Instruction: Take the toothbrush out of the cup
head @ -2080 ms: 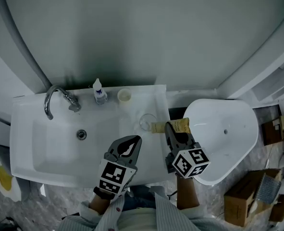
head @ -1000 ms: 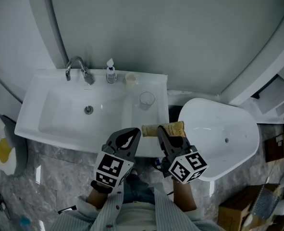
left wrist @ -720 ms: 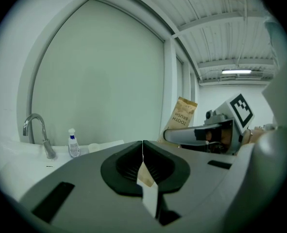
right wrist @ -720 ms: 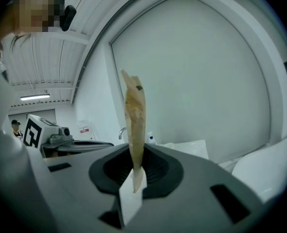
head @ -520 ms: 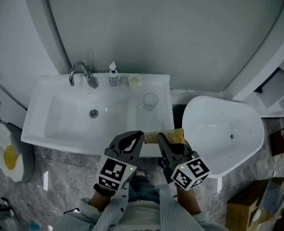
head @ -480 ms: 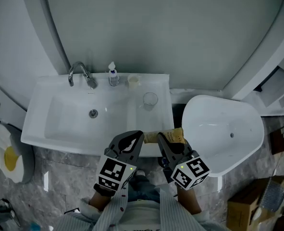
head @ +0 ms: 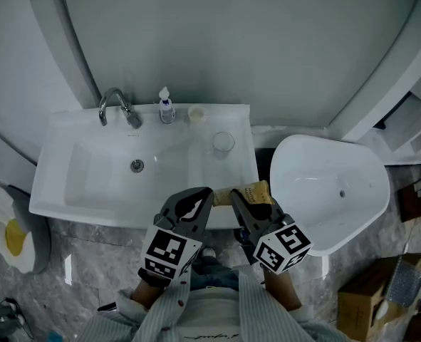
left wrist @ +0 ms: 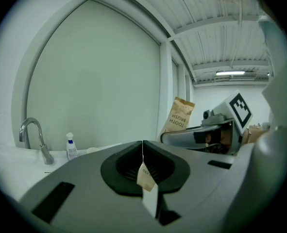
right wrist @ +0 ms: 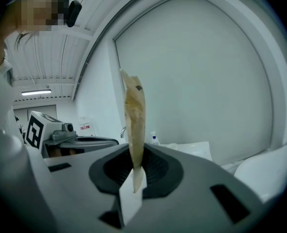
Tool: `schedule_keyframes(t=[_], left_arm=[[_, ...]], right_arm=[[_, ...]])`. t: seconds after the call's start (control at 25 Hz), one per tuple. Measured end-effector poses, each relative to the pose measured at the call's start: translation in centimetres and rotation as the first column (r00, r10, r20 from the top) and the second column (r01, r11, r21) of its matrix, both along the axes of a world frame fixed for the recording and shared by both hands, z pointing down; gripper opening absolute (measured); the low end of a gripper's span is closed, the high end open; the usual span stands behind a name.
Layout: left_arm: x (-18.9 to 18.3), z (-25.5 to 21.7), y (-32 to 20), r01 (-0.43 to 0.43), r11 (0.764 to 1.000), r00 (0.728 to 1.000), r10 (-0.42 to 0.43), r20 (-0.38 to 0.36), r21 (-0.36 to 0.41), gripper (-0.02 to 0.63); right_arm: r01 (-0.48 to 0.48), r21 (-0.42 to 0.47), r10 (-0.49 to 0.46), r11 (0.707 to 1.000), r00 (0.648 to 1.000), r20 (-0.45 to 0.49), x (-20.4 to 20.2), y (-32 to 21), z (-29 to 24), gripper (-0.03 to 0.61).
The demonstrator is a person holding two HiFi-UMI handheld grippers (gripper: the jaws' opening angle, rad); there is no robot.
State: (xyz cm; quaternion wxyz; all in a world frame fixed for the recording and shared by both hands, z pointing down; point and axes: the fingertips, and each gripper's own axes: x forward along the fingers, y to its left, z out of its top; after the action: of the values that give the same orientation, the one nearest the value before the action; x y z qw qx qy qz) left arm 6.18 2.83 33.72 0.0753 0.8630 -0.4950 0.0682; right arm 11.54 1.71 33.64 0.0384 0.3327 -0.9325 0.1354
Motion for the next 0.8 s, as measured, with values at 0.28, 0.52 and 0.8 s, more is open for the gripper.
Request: schedule_keyframes(t=[0.28, 0.52, 0.8], left_arm=[[-0.4, 0.0, -0.6, 0.007, 1.0, 1.0, -0.007, -0.01, 0.004, 0.017], [-0.4, -0.1, -1.0, 0.005, 1.0, 1.0, -0.005, -0.011, 0.003, 0.017], [0.0, 0.2, -1.3, 0.0, 1.0, 1.0, 0.0, -0.012, 0.0, 0.018]], right_arm=[[0.005, 0.001, -0.005, 1.0, 1.0, -0.004, -0.5, -0.6, 0.0, 0.049], [0.009, 0.002, -0.009, 1.0, 1.0, -0.011, -0.6, -0.8, 0.0, 0.049], [0.006, -0.01, -0.006, 1.0, 1.0, -0.016, -0.2, -1.1, 0.4, 0.049]])
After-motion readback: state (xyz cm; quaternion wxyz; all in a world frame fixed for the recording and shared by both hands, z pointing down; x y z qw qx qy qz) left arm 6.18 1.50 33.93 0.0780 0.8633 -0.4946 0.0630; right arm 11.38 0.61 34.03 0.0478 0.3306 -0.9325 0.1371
